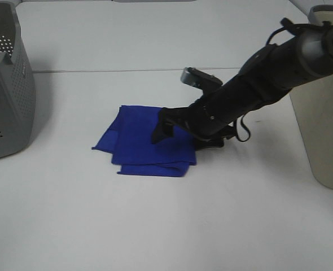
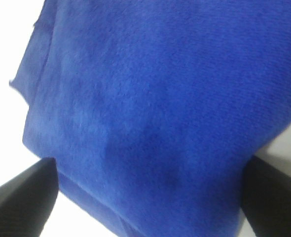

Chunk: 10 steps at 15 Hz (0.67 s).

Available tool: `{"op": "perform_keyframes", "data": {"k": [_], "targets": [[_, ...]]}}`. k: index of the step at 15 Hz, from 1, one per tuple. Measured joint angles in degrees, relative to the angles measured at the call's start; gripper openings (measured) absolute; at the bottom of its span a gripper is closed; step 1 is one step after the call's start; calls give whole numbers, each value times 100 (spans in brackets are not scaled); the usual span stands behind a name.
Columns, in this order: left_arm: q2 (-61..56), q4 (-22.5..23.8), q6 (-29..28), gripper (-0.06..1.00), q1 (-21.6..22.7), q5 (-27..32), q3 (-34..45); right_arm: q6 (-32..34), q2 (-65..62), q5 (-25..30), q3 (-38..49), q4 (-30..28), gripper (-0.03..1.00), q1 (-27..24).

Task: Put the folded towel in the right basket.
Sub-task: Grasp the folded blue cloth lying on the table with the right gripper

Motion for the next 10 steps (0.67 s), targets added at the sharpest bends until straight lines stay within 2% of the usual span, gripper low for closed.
{"op": "perform_keyframes", "data": {"k": [4,7,8,10], "targets": [[0,0,0,99,0,0,0,871,573,23,-934,-92,93,911],[0,0,0,99,0,0,0,2149,963,327,-1730,-785,90,1123],[0,0,0,99,0,0,0,2744,1031,395,-1874,-1100,85,1123],[0,0,0,99,0,0,0,3638,1089,401,-1994,-1874,60,1123]]}}
